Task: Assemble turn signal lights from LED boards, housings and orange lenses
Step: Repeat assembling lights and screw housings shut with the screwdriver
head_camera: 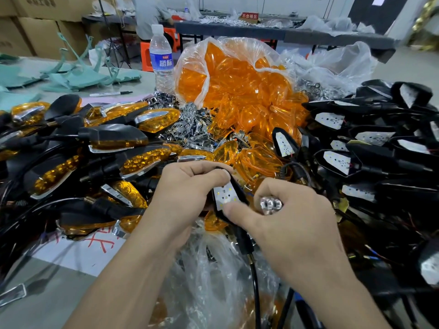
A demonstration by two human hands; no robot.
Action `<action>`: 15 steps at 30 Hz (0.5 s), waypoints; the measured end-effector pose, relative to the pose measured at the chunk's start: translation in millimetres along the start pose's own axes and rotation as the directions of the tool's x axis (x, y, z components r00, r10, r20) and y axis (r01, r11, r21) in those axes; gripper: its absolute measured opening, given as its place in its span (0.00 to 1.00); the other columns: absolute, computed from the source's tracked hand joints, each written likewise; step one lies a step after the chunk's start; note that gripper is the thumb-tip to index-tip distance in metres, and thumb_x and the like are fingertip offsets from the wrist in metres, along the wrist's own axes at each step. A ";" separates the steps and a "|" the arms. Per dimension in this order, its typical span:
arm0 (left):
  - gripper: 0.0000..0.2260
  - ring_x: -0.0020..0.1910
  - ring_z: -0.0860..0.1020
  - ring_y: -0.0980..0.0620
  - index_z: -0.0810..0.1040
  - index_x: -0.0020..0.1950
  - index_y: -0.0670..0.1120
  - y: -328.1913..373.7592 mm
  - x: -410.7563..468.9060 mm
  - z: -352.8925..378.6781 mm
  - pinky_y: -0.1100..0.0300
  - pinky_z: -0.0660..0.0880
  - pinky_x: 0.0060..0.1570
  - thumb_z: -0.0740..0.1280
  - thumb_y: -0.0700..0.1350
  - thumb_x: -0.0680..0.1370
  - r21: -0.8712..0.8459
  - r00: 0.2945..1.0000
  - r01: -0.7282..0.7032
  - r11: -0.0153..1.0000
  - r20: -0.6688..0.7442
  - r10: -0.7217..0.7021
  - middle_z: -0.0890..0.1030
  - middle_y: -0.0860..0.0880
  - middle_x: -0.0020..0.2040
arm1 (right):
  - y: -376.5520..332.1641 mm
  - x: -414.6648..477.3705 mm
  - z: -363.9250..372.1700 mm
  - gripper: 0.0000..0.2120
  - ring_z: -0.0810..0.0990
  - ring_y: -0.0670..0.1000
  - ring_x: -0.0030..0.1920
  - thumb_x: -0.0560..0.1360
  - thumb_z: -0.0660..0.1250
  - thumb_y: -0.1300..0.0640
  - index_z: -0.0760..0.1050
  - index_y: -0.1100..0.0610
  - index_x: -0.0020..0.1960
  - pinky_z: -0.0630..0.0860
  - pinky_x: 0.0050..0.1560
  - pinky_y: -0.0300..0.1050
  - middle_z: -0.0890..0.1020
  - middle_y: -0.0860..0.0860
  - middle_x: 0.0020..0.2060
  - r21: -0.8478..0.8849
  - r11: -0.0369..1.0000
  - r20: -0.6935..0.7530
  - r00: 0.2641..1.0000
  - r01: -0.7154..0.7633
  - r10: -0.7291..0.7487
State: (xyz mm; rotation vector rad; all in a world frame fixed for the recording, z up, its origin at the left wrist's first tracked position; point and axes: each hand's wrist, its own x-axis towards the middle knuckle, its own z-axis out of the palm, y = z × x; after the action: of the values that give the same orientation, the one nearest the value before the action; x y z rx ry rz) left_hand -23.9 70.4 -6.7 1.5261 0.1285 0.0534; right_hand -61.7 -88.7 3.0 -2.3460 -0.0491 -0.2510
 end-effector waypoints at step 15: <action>0.12 0.39 0.86 0.48 0.89 0.41 0.47 0.6 -0.8 0.9 0.59 0.82 0.35 0.70 0.34 0.78 0.026 0.993 -0.043 0.999 0.109 0.040 0.88 0.44 0.42 | 3.5 2.3 11.3 0.16 0.71 0.49 0.27 0.71 0.60 0.32 0.73 0.43 0.39 0.68 0.32 0.46 0.77 0.40 0.26 -0.180 0.984 0.110 0.993 -0.012 0.032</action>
State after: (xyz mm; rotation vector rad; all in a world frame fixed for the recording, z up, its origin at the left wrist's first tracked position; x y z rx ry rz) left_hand -24.5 69.5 -6.0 1.5560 0.0114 0.0020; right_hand -57.2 -83.4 -6.8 -2.5371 -0.0571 -0.1162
